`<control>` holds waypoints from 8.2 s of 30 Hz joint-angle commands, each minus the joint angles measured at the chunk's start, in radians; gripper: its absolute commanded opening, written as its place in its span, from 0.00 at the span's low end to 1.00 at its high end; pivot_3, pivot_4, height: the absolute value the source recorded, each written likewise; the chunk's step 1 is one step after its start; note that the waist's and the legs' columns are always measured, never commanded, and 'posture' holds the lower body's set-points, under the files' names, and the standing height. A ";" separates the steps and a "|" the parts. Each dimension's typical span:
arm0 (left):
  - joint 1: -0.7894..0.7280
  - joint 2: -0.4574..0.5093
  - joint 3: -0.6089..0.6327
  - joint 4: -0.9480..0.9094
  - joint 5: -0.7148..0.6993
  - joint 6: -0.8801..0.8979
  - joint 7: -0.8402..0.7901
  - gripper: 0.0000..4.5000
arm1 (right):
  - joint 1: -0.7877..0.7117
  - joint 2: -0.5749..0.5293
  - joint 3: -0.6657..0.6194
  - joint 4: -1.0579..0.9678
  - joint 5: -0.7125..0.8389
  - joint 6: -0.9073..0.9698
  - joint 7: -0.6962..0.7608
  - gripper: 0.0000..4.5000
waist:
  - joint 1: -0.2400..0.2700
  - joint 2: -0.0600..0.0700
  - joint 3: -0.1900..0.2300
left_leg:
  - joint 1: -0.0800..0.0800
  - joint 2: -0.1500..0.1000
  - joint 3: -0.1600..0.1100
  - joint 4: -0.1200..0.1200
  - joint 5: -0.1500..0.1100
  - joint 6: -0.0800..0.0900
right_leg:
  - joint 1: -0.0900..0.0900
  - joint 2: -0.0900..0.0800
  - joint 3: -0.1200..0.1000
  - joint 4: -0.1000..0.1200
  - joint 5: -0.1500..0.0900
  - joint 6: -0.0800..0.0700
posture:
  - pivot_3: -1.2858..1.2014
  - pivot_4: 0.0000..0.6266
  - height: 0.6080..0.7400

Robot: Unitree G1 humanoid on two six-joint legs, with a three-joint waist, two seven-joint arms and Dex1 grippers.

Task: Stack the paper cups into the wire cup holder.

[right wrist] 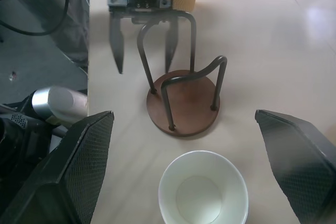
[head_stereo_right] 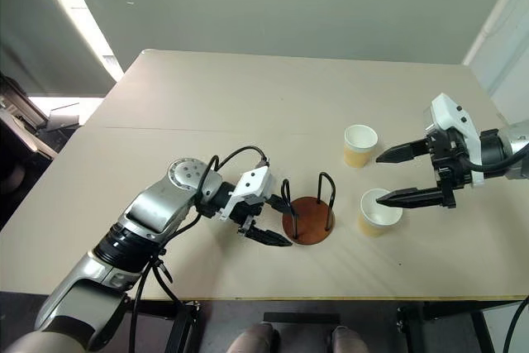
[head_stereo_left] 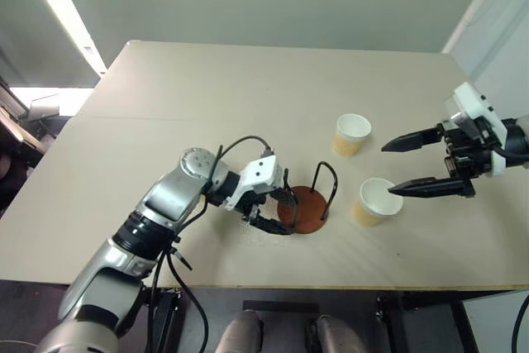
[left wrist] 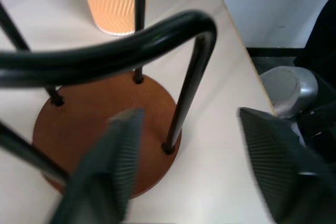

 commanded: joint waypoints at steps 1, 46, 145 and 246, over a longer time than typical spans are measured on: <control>-0.003 0.017 0.053 -0.055 -0.011 -0.011 0.014 1.00 | -0.039 -0.001 -0.004 -0.007 0.008 0.019 -0.012 1.00 | -0.001 0.000 0.000 | 0.000 0.000 0.000 0.000 0.000 0.000 | 0.000 0.000 0.000 0.000 0.000 0.000 | 0.52 0.24 1.00; 0.078 0.324 0.502 -0.238 -0.302 0.300 0.255 1.00 | -0.617 0.465 0.410 1.179 -0.849 -0.915 -0.160 0.91 | -0.010 0.000 0.000 | -0.006 0.001 -0.001 -0.007 0.000 -0.001 | -0.008 0.000 0.000 0.001 0.000 -0.001 | 0.52 0.24 1.00; 0.178 0.573 0.293 -0.380 0.172 -0.073 0.159 1.00 | -0.476 0.244 0.303 0.101 -0.202 -0.080 0.163 0.96 | -0.028 0.001 0.001 | -0.010 0.001 -0.002 -0.005 0.001 -0.002 | -0.012 0.000 -0.001 -0.001 -0.001 -0.003 | 0.52 0.24 1.00; -0.521 0.036 0.035 0.028 -0.057 0.067 -0.227 0.00 | -0.193 0.033 -0.147 -0.100 0.150 0.160 -0.188 0.97 | -0.015 0.001 0.000 | -0.016 0.001 -0.002 0.002 0.000 0.001 | -0.012 0.000 -0.001 -0.001 0.002 0.003 | 0.52 0.24 1.00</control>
